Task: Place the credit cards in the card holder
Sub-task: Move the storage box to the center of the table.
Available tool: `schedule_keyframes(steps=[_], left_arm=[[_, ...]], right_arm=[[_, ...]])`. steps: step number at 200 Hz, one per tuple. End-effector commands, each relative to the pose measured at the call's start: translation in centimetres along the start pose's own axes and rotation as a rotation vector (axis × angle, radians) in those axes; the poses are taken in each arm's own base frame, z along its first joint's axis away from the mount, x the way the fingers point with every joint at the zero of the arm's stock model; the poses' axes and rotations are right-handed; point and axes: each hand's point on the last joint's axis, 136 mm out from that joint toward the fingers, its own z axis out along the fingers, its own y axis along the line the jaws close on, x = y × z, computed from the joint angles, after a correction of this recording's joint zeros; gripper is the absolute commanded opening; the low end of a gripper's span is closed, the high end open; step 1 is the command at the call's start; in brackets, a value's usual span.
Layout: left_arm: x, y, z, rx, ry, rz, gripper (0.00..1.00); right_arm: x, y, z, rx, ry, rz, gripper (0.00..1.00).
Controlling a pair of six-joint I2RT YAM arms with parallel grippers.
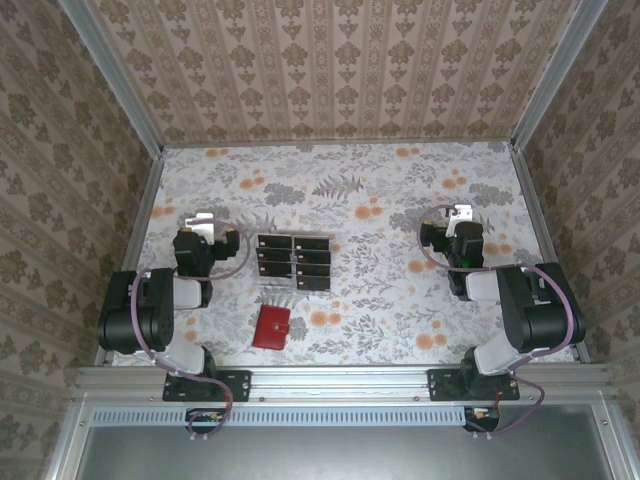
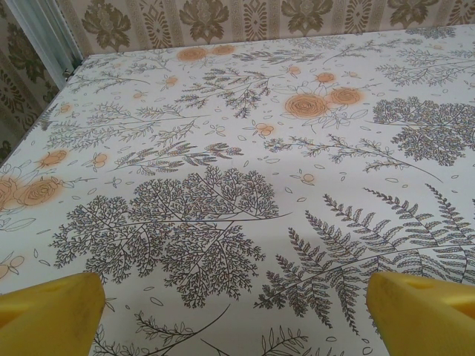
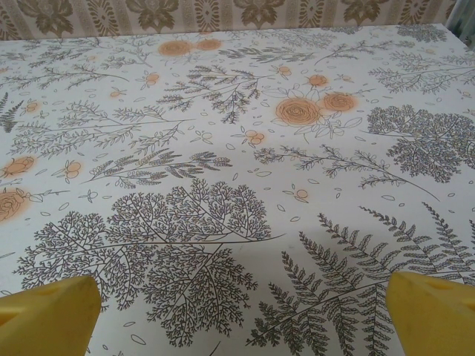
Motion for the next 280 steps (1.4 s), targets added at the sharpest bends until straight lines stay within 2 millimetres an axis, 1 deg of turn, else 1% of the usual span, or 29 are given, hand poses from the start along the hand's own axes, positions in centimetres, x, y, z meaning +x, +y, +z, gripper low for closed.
schedule_keyframes(steps=[1, 40, 64, 114, 127, 136, 138, 140, 150, 166, 177, 186, 190, 194, 208, 222, 227, 230, 237, 241, 249, 261, 280], left_arm=[[-1.0, 0.0, -0.1, -0.003, -0.041, 0.021, 1.00], [-1.0, 0.0, 0.0, -0.005, -0.037, 0.023, 1.00], [-0.9, 0.2, 0.9, -0.003, 0.020, 0.018, 1.00], [-0.9, 0.3, 0.8, 0.000, 0.016, 0.008, 1.00], [-1.2, 0.2, 0.5, 0.000, -0.005, 0.010, 1.00], [-1.5, 0.5, 0.1, -0.018, -0.016, 0.006, 1.00], [-1.6, 0.6, 0.0, -0.023, -0.019, 0.006, 1.00], [-1.8, 0.7, -0.1, -0.030, -0.023, 0.005, 1.00], [-2.3, 1.1, -0.6, -0.057, -0.028, -0.007, 1.00], [-3.1, 1.7, -1.4, -0.088, -0.035, -0.019, 1.00], [-3.7, 1.8, -2.1, -0.094, -0.039, -0.024, 1.00], [-4.3, 2.0, -2.7, -0.105, -0.037, -0.038, 1.00], [-4.4, 2.1, -2.9, -0.110, -0.032, -0.050, 1.00], [-4.9, 2.1, -3.3, -0.112, -0.040, -0.061, 1.00], [-6.2, 2.4, -4.2, -0.127, -0.065, -0.119, 1.00], [-7.7, 2.4, -5.1, -0.131, -0.075, -0.194, 1.00], [-8.4, 2.2, -5.4, -0.126, -0.075, -0.220, 1.00], [-8.3, 2.2, -5.6, -0.127, -0.054, -0.236, 1.00], [-8.9, 1.9, -6.0, -0.121, -0.030, -0.267, 1.00], [-9.0, 1.7, -6.2, -0.117, -0.008, -0.280, 1.00], [-9.2, 1.1, -6.7, -0.109, 0.033, -0.300, 1.00], [-9.4, 0.2, -7.7, -0.095, 0.081, -0.331, 1.00], [-8.0, -1.3, -9.4, -0.079, 0.178, -0.363, 1.00]], right_arm=[[-1.3, 0.4, -0.1, -0.022, -0.040, -0.009, 1.00], [-1.3, 0.4, -0.1, -0.021, -0.042, -0.007, 1.00], [-1.2, 0.4, -0.1, -0.021, -0.042, -0.007, 1.00], [-1.4, 0.4, -0.1, -0.029, -0.043, -0.002, 1.00], [-2.2, 0.9, -0.8, -0.044, -0.053, -0.023, 1.00], [-3.3, 0.5, -1.7, -0.001, -0.057, -0.031, 1.00], [-3.1, 0.4, -1.7, 0.010, -0.045, -0.033, 1.00], [-4.0, 0.3, -2.2, 0.018, -0.064, -0.028, 1.00], [-5.2, -0.1, -3.0, 0.043, -0.043, 0.001, 1.00], [-7.1, -1.0, -4.3, 0.090, 0.006, 0.090, 1.00], [-8.1, -2.1, -5.1, 0.155, 0.013, 0.188, 1.00], [-8.3, -3.4, -6.0, 0.227, 0.022, 0.301, 1.00], [-8.2, -3.6, -6.5, 0.240, 0.033, 0.354, 1.00], [-8.3, -3.7, -6.8, 0.238, 0.039, 0.383, 1.00], [-9.2, -2.4, -7.6, 0.150, 0.044, 0.407, 1.00], [-9.7, -0.2, -8.4, 0.023, 0.077, 0.429, 1.00], [-9.7, 0.6, -8.7, -0.023, 0.095, 0.435, 1.00], [-9.6, 1.0, -8.9, -0.043, 0.110, 0.442, 1.00], [-9.3, 2.2, -9.3, -0.092, 0.152, 0.461, 0.99], [-9.2, 2.9, -9.6, -0.125, 0.174, 0.467, 0.98], [-8.7, 4.5, -10.1, -0.182, 0.221, 0.469, 0.94], [-7.4, 6.8, -11.1, -0.233, 0.299, 0.460, 0.92], [-4.6, 10.9, -12.9, -0.295, 0.419, 0.395, 0.89]])
